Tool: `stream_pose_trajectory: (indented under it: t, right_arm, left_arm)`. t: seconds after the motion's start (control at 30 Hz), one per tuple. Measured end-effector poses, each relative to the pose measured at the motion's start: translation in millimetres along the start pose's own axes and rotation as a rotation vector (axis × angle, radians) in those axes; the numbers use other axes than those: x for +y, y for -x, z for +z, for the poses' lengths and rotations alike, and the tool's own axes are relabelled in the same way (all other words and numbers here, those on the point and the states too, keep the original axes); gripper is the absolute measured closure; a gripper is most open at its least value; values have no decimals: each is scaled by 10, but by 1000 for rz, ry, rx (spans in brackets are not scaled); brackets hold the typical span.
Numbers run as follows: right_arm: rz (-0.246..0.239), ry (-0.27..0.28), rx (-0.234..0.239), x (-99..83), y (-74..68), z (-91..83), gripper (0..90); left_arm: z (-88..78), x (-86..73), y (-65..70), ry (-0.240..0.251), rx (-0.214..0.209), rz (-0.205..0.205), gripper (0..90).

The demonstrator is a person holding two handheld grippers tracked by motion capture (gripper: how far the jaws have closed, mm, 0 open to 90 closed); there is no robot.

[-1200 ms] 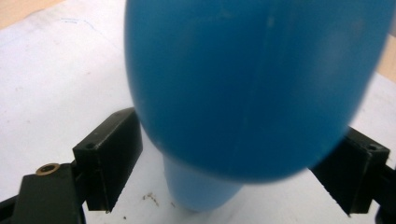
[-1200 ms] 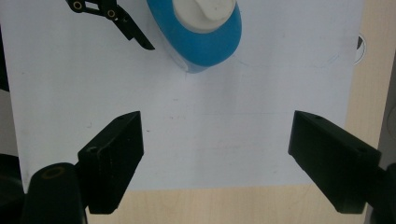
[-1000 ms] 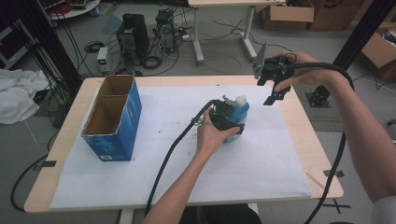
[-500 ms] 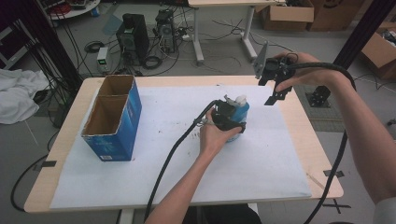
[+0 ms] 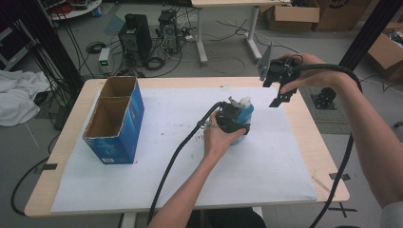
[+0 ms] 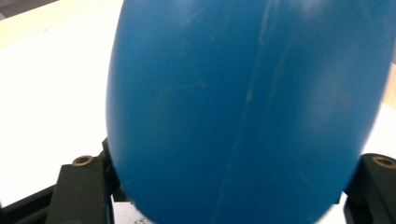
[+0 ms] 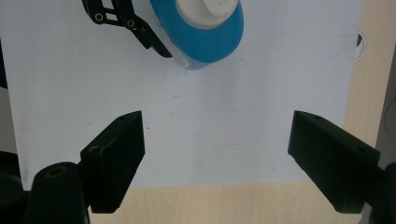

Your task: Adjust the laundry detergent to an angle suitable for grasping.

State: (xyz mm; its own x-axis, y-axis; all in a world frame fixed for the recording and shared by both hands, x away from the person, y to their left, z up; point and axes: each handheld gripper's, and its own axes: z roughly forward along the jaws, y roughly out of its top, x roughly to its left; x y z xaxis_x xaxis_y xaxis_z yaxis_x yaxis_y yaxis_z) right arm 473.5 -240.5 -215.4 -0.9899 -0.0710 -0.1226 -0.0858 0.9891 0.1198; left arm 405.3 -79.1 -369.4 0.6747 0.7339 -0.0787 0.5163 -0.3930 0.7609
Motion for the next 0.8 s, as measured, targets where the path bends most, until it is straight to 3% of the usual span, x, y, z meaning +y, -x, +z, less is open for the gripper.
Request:
stream_pose_trajectory:
  t: [0.8]
  right_arm:
    - [-5,-10,6,20,9,30,187]
  left_arm:
    - [-6,1,-18,11,4,1,387]
